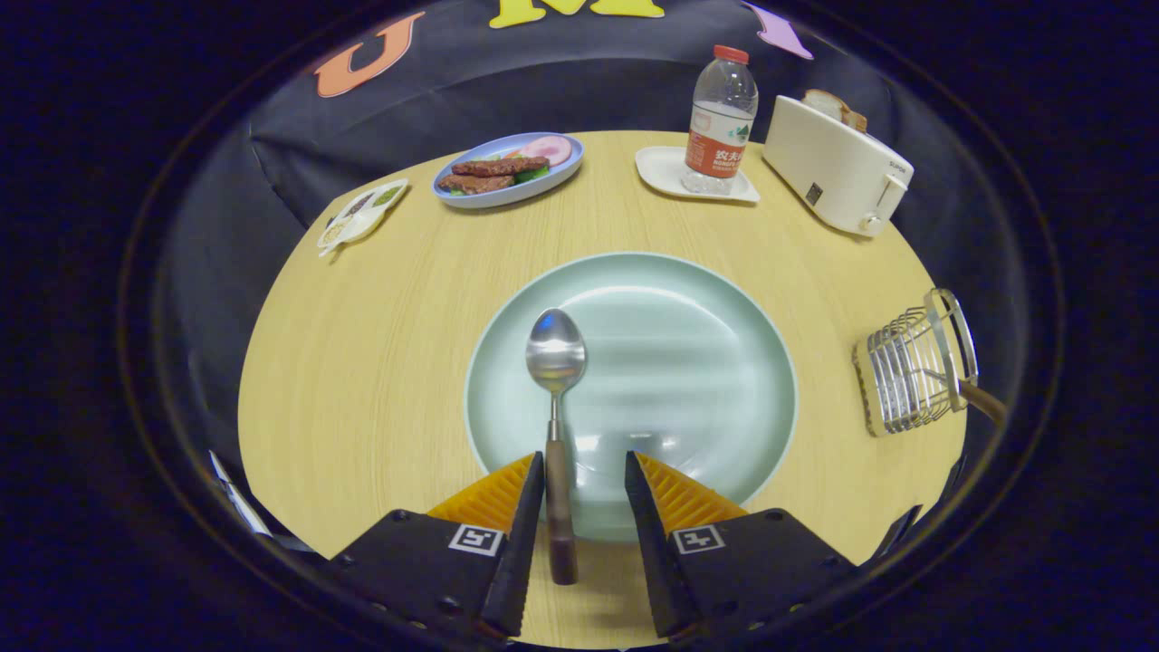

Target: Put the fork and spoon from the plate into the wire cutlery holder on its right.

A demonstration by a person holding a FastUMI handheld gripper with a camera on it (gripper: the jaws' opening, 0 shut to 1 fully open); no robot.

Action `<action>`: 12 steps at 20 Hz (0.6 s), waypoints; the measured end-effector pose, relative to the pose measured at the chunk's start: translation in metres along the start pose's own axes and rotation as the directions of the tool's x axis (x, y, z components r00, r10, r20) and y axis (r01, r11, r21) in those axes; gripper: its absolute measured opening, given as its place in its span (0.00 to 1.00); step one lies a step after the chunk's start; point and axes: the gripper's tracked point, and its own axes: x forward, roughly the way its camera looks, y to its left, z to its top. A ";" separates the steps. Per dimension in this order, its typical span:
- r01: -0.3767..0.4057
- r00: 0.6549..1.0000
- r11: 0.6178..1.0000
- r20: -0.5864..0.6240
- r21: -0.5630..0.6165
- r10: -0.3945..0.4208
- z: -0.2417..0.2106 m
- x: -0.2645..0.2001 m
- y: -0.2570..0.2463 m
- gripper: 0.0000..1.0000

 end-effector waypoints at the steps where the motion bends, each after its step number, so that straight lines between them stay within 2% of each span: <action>1: -0.009 1.000 1.000 0.004 -0.002 0.009 0.000 0.002 0.002 0.53; 2: 0.006 1.000 1.000 0.008 -0.006 -0.005 0.003 0.006 0.000 0.52; 4: -0.018 1.000 1.000 -0.004 -0.010 0.018 0.000 0.008 0.005 0.36; 8: -0.042 0.999 0.999 -0.005 -0.011 0.042 0.000 0.012 0.010 0.18; 9: -0.052 0.999 0.999 -0.006 -0.013 0.051 0.000 0.012 0.011 0.10; 11: -0.054 0.999 0.998 -0.003 -0.019 0.054 0.002 0.005 0.011 0.10; 12: -0.066 0.998 0.998 -0.006 -0.021 0.066 0.002 0.005 0.014 0.04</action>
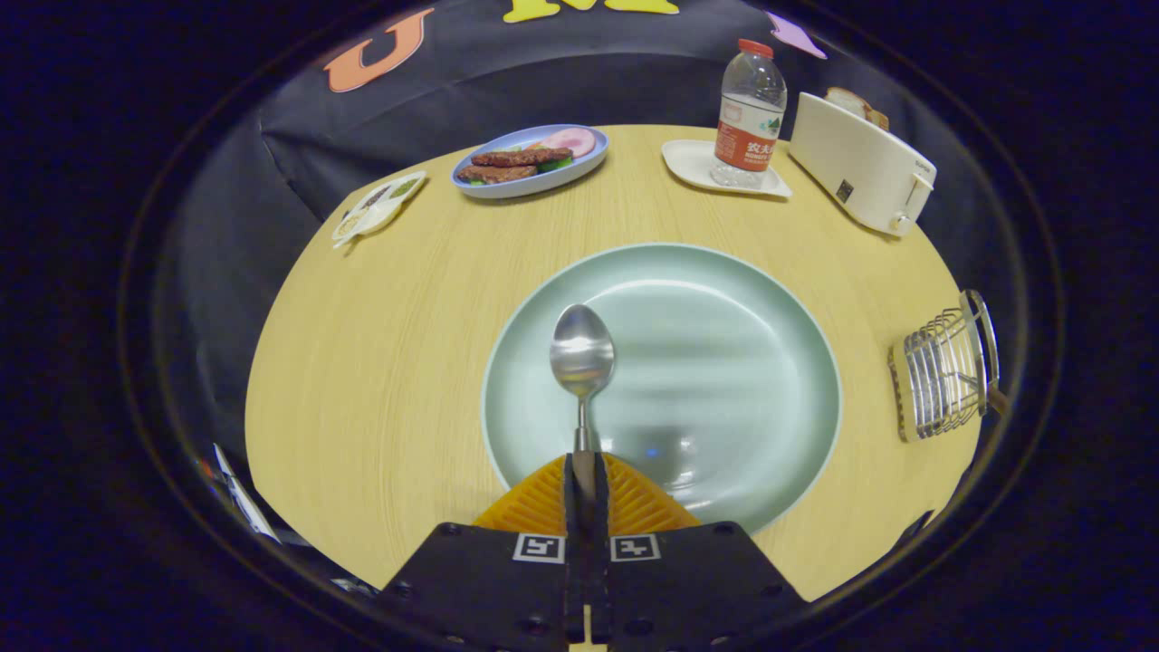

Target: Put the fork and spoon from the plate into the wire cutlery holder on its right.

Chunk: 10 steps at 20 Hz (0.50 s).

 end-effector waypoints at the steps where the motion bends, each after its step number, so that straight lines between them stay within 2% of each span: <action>1: -0.016 1.000 1.000 0.004 -0.004 0.016 0.000 -0.002 0.001 0.03; 8: -0.066 0.997 0.997 0.049 -0.029 0.067 0.014 -0.043 0.002 0.03; 10: -0.034 0.996 0.998 0.086 -0.050 0.038 0.022 -0.055 -0.010 0.03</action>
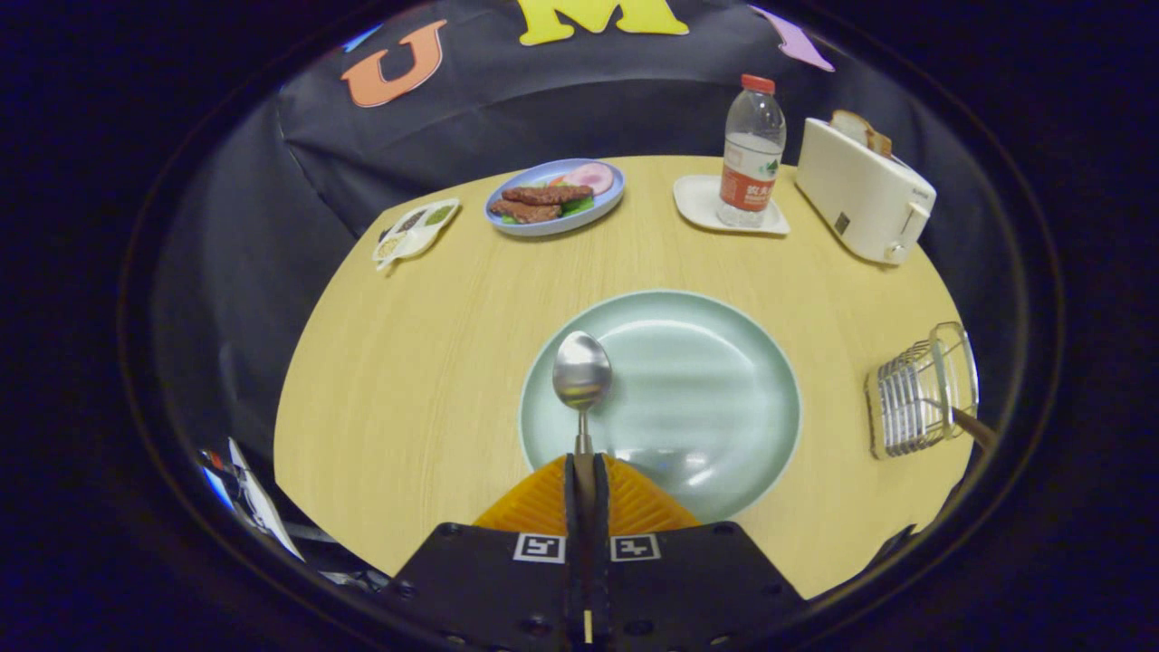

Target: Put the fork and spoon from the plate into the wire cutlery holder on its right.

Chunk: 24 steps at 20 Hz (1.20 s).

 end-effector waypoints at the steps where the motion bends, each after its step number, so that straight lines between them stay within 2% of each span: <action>1: -0.008 1.000 1.000 0.010 -0.005 0.008 0.002 -0.006 -0.002 0.03; 6: -0.020 1.000 1.000 0.000 0.010 0.020 0.009 -0.034 -0.027 0.03; 9: 0.018 0.999 1.000 0.028 -0.020 -0.017 0.020 -0.052 -0.058 0.03; 17: 0.035 0.998 0.999 0.051 -0.009 -0.035 0.037 -0.096 -0.133 0.03; 24: 0.114 0.993 0.993 0.003 0.001 -0.114 0.035 -0.120 -0.213 0.05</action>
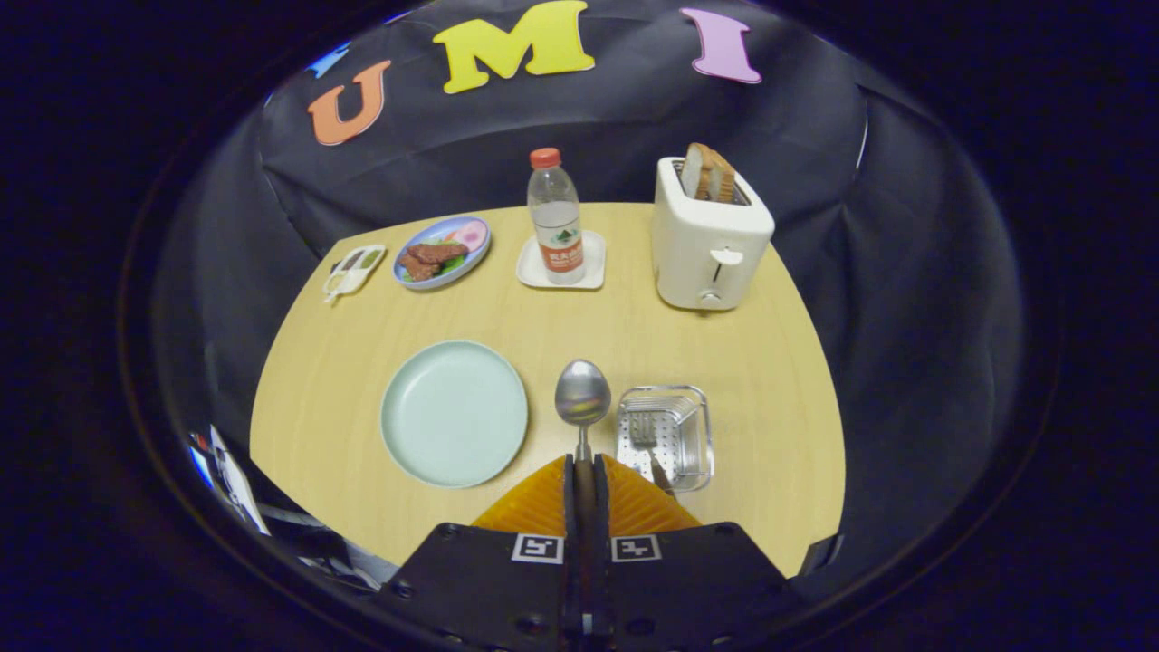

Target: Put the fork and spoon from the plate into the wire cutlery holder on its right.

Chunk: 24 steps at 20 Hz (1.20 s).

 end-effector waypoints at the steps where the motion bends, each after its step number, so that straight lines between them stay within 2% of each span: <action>1: 0.011 1.000 1.000 -0.010 0.005 -0.011 0.000 -0.001 -0.010 0.05; 7: -0.019 0.999 1.000 -0.049 -0.004 0.019 -0.011 -0.012 -0.035 0.04; 11: -0.006 0.992 1.000 -0.129 -0.031 0.002 -0.022 -0.002 -0.043 0.04; 13: -0.005 0.988 1.000 -0.156 -0.005 0.004 -0.024 0.007 -0.044 0.05; 18: 0.034 0.989 0.998 -0.146 0.045 -0.027 -0.009 0.023 -0.052 0.06; 19: 0.027 0.990 0.998 -0.143 0.056 -0.019 -0.004 0.022 -0.050 0.10; 21: 0.029 0.991 0.998 -0.129 0.048 -0.022 0.002 0.025 -0.049 0.06; 23: 0.024 0.994 0.999 -0.109 0.035 -0.020 0.007 0.024 -0.044 0.06; 24: 0.014 0.995 0.999 -0.101 0.028 -0.012 0.008 0.022 -0.039 0.10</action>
